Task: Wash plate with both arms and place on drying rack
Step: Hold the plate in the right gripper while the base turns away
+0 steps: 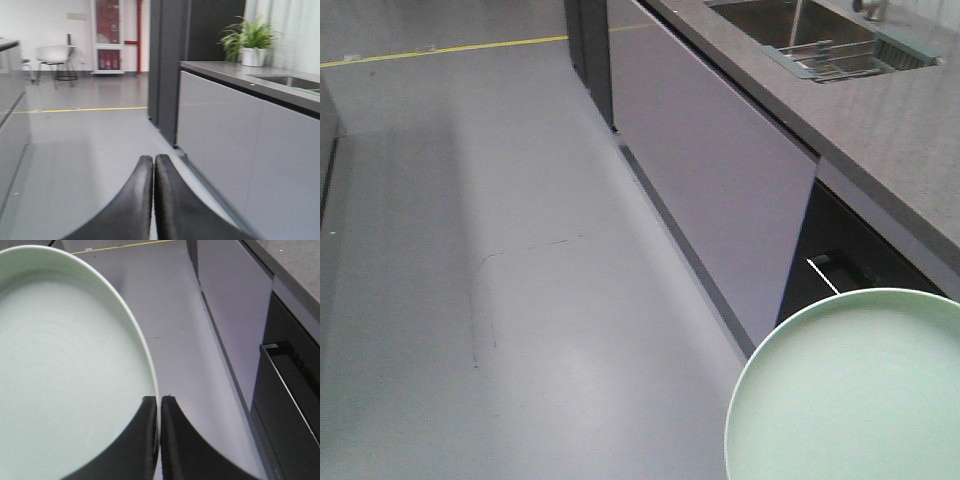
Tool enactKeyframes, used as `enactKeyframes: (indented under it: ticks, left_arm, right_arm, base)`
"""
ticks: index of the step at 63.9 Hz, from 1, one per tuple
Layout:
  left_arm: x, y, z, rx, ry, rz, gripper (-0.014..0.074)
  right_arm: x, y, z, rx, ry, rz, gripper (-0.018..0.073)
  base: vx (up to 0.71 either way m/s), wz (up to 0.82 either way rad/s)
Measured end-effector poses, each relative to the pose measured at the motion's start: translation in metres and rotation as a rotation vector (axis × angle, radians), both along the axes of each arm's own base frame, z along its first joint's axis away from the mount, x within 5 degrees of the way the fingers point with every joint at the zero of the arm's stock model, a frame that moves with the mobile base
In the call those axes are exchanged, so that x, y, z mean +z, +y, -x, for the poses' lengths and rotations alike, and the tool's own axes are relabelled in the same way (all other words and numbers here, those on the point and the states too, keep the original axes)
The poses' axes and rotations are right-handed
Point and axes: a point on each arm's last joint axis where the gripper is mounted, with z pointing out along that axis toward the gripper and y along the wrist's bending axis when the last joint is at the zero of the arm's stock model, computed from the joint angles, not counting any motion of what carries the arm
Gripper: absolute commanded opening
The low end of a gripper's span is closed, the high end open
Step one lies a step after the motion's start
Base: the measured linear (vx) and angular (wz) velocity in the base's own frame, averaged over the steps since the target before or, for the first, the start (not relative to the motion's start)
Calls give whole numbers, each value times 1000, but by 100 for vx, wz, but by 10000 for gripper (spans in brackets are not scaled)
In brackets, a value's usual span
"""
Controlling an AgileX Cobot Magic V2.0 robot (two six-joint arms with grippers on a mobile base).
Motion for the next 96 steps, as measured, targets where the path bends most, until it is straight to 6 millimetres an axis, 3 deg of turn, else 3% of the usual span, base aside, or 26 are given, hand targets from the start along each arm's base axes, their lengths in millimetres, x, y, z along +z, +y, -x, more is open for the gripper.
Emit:
enactKeyframes:
  ticks: [48,96]
  left_arm:
    - [0,0,0,0,0,0,-6]
    - [0,-1,0,-17,0,0,-6]
  right_arm:
    - [0,0,0,0,0,0,-2]
    - [0,0,0,0,0,0,-2]
  base:
    - [6,48]
    - [13,21]
